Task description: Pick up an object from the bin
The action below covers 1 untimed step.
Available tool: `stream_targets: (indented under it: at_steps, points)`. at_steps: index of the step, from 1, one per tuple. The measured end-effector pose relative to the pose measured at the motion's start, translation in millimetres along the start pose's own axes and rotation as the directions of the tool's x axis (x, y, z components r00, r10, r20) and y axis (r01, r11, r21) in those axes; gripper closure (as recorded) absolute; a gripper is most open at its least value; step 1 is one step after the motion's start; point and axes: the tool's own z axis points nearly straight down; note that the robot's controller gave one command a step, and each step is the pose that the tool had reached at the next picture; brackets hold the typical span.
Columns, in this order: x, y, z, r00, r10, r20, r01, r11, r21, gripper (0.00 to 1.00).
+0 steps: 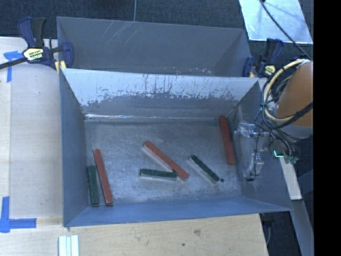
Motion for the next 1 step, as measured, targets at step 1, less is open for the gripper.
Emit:
stream_targets:
  at_steps: [1]
  points:
    - [-31.5, 94.7, 72.9, 0.986, 0.165, 0.003, -0.165, 0.986, -0.001, 0.0]
